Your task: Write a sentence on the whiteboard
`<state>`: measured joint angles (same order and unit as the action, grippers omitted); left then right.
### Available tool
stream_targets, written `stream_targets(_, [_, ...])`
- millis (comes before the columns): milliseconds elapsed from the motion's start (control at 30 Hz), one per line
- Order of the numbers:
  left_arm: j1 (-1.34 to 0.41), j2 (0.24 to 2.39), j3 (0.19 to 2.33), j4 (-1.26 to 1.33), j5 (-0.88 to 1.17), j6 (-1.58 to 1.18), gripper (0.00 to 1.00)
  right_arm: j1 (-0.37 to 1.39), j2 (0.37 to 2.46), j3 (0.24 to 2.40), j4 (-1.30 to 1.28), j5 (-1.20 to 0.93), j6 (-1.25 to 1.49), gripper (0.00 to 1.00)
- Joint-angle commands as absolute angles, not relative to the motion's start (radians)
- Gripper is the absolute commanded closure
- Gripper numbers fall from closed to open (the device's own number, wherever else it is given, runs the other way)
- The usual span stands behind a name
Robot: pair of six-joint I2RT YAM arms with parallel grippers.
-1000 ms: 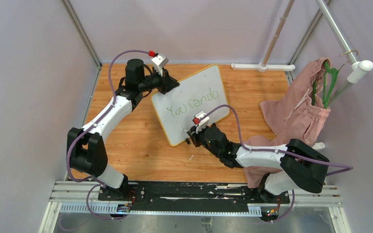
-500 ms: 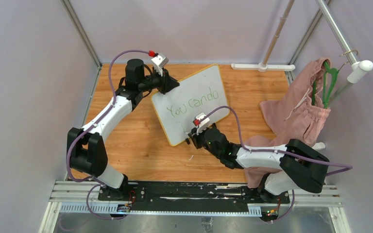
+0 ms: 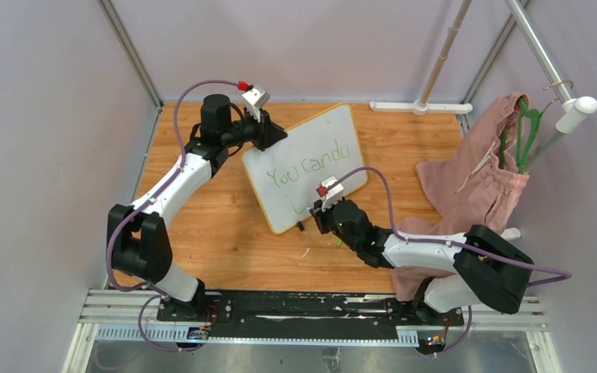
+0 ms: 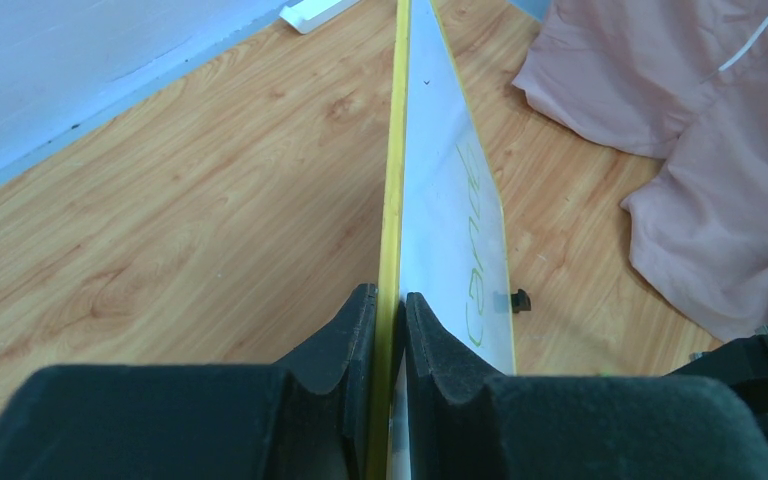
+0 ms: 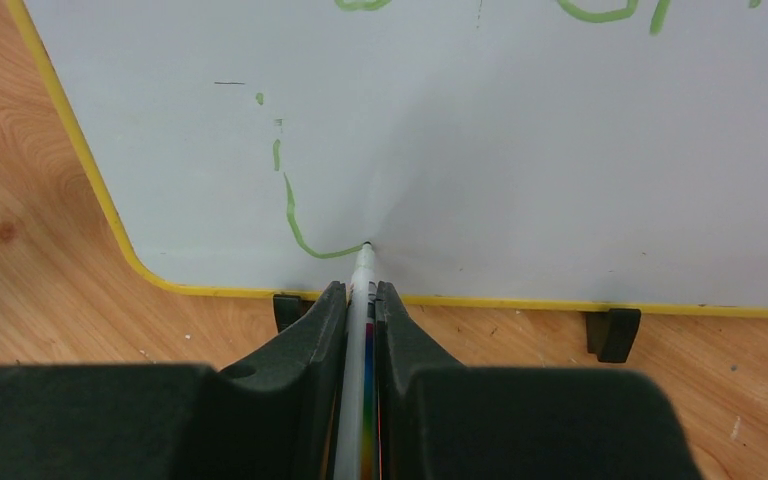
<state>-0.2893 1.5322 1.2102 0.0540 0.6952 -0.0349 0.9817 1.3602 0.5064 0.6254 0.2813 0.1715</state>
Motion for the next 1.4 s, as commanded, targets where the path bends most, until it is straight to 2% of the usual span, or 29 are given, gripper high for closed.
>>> stream_targets(0, [-0.319, 1.541, 1.180, -0.003, 0.709, -0.037, 0.94, 0.959, 1.333, 0.505, 0.624, 0.293, 0.153, 1.00])
stream_targets(267, [-0.322, 1.543, 1.179, -0.004, 0.709, -0.036, 0.94, 0.987, 1.260, 0.509, 0.635, 0.189, 0.148, 1.00])
stream_targets(600, [-0.322, 1.544, 1.179, -0.005, 0.707, -0.035, 0.94, 0.998, 1.341, 0.560, 0.634, 0.047, 0.161, 1.00])
stream_targets(1367, [-0.325, 1.542, 1.177, -0.004, 0.709, -0.035, 0.94, 0.987, 1.424, 0.610, 0.689, 0.162, 0.175, 1.00])
